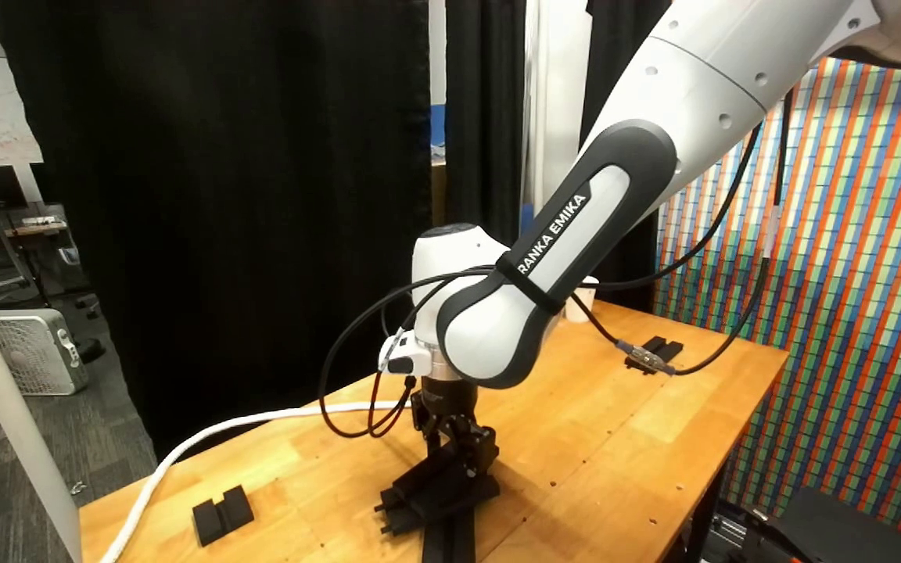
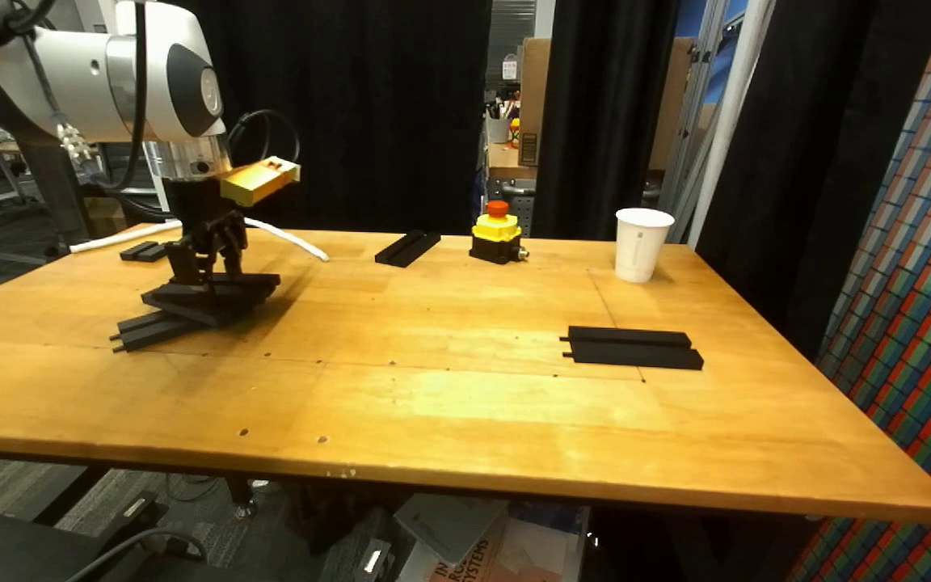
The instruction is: Connect three black boards together
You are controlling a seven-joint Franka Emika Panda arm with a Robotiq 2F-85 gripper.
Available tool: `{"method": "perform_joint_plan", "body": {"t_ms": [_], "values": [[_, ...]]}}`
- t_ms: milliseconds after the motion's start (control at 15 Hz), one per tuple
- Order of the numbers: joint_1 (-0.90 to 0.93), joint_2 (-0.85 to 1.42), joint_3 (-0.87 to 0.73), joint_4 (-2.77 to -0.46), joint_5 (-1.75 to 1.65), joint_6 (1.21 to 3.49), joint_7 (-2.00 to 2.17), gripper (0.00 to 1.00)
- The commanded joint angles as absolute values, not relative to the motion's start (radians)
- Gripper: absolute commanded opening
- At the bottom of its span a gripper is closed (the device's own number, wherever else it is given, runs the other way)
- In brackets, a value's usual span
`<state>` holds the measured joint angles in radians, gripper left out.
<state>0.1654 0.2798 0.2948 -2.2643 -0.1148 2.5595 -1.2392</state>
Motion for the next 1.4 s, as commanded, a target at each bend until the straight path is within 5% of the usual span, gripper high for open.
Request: {"method": "perform_joint_plan", "body": {"t_ms": [0,1333], "values": [[0.128,0.211,0.291,-2.309,-0.088,2.556,-1.261,0.46],[-0.106,0.020,-0.048,-2.500,0.004,2.520,-1.734,0.46]]}}
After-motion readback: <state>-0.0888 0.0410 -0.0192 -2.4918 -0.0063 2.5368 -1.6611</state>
